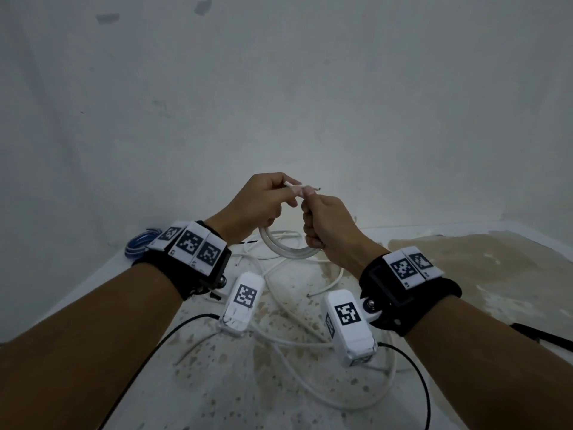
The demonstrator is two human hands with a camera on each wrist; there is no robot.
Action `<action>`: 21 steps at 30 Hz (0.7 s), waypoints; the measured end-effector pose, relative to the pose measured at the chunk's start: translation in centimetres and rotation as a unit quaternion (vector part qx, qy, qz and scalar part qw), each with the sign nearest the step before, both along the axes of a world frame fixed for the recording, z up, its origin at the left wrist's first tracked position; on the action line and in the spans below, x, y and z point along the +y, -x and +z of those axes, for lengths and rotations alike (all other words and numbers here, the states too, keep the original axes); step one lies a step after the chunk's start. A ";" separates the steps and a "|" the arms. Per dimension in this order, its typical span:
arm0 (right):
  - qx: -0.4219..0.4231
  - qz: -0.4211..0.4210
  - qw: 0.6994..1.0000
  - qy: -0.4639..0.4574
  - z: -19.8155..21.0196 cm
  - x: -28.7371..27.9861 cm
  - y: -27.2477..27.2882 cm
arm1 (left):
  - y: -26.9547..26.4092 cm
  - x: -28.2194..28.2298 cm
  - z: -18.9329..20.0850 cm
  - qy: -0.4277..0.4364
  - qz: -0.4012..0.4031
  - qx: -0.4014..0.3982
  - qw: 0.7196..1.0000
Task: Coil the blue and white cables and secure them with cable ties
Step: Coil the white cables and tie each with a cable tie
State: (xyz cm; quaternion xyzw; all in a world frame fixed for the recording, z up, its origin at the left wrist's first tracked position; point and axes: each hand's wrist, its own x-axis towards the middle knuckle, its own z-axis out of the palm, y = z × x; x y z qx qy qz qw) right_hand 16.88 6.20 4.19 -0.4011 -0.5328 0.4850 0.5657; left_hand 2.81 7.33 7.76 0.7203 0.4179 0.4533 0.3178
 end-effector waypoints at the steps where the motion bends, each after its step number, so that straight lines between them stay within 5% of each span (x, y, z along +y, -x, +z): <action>1: -0.012 0.001 1.000 -0.009 0.0 0.1 0.1 | -0.2 0.1 -0.2 -0.023 0.022 -0.004 0.999; 4: -0.028 0.012 0.999 -0.016 -0.2 0.2 0.4 | -0.3 0.5 -0.9 -0.104 0.092 -0.002 0.990; 11: 0.062 0.060 0.992 0.094 -0.3 0.4 -0.3 | -0.3 0.6 -1.9 -0.172 0.093 0.045 0.980; 21: 0.127 0.152 0.972 0.128 -1.8 1.5 -1.1 | -1.2 1.1 -4.4 -0.118 0.136 -0.019 0.983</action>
